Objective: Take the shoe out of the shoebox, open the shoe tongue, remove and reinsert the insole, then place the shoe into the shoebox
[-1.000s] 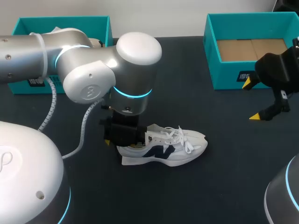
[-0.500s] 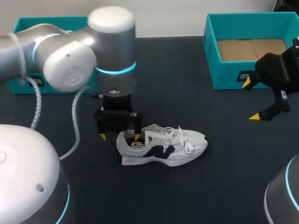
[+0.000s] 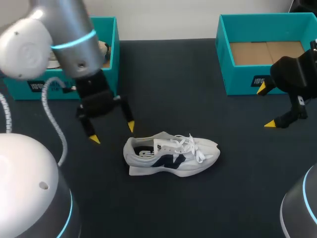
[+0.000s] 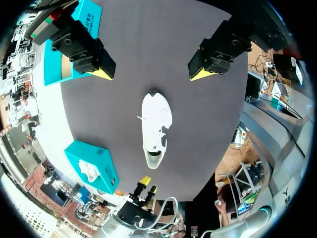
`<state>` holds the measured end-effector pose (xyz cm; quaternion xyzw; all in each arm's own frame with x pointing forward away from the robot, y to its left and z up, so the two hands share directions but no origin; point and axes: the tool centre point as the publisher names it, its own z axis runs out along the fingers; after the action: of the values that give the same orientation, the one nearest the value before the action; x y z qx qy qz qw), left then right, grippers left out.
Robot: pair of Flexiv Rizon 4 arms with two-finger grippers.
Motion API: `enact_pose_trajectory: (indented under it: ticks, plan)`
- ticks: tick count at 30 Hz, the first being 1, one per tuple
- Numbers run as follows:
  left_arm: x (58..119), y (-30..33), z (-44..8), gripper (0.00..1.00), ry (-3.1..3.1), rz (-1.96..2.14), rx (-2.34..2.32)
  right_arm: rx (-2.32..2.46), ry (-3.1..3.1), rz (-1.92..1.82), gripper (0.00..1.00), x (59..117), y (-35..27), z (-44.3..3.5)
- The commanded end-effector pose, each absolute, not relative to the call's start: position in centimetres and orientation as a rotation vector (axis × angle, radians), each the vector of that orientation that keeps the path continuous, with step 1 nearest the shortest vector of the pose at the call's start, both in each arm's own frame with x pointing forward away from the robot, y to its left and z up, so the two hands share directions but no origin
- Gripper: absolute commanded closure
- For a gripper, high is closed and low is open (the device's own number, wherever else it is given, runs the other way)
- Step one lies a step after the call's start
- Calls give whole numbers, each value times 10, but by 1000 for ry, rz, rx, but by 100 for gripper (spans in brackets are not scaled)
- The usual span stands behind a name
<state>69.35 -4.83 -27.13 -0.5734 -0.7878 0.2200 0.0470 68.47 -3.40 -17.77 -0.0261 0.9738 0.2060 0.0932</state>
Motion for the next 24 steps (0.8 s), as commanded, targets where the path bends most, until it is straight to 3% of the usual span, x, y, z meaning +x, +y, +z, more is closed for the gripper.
enact_pose_trajectory:
  ticks: [1,10,24]
  plan:
    - [699,-38,-275,0,-2479,958,-1651,-78,2894,607,0,687,-33,-178]
    - [697,-38,-276,0,-2468,965,-1615,-78,2894,607,0,687,-33,-178]
    - [696,-12,-261,0,-2527,1324,-709,-78,2894,607,0,687,-33,-178]
